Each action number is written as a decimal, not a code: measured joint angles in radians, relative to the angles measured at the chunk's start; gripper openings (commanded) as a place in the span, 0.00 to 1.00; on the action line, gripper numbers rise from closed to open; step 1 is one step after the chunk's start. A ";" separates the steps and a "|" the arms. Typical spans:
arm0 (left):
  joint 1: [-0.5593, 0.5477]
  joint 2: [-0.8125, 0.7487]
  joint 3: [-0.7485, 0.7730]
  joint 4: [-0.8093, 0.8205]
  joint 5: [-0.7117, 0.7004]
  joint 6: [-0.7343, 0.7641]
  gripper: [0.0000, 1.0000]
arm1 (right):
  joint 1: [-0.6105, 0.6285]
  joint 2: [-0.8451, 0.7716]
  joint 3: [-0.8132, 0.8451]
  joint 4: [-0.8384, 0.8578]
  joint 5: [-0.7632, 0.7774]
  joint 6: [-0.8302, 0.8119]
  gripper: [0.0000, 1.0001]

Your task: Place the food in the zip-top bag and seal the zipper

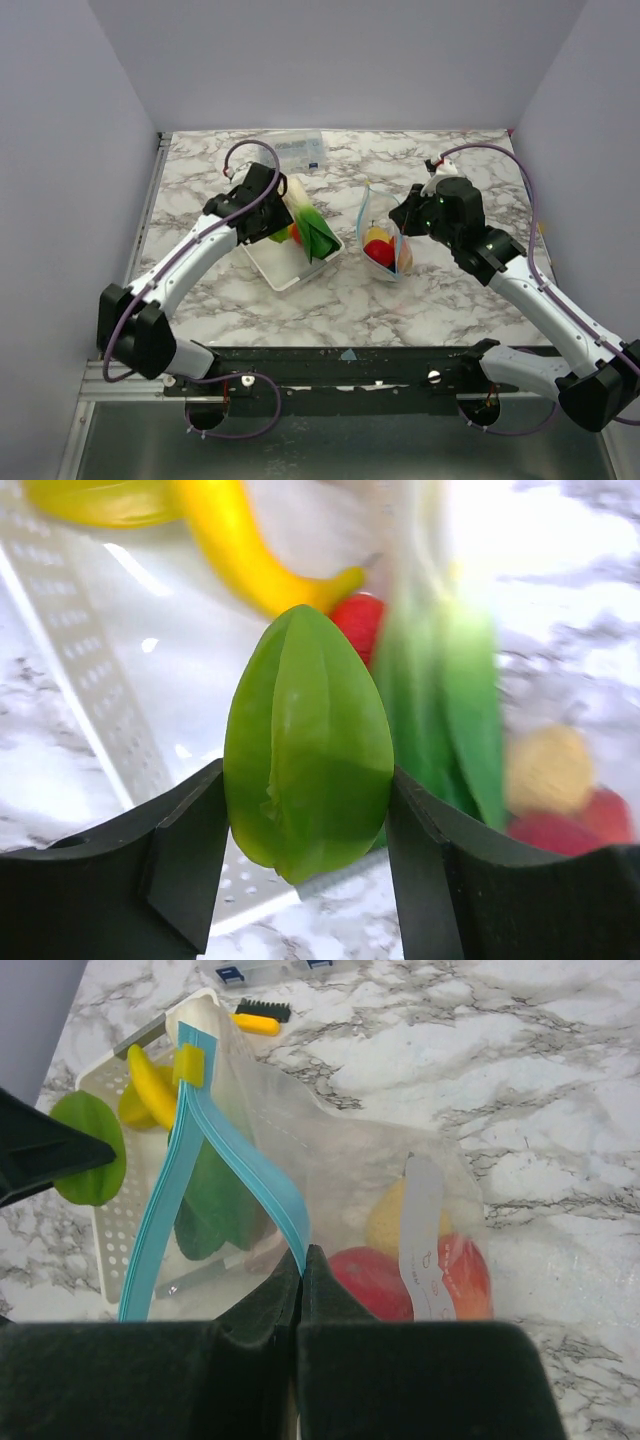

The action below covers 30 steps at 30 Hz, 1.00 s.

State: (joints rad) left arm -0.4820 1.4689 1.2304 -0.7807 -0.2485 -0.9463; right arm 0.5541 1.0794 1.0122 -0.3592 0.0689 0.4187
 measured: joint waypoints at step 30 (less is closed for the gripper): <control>-0.232 -0.090 -0.063 0.806 0.845 -0.028 0.64 | 0.000 -0.005 -0.002 0.006 -0.012 0.011 0.01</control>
State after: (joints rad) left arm -0.7139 1.3788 1.1679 0.0250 0.5961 -0.9745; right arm 0.5541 1.0740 1.0103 -0.3531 0.0570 0.4297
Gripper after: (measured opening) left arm 0.598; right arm 0.008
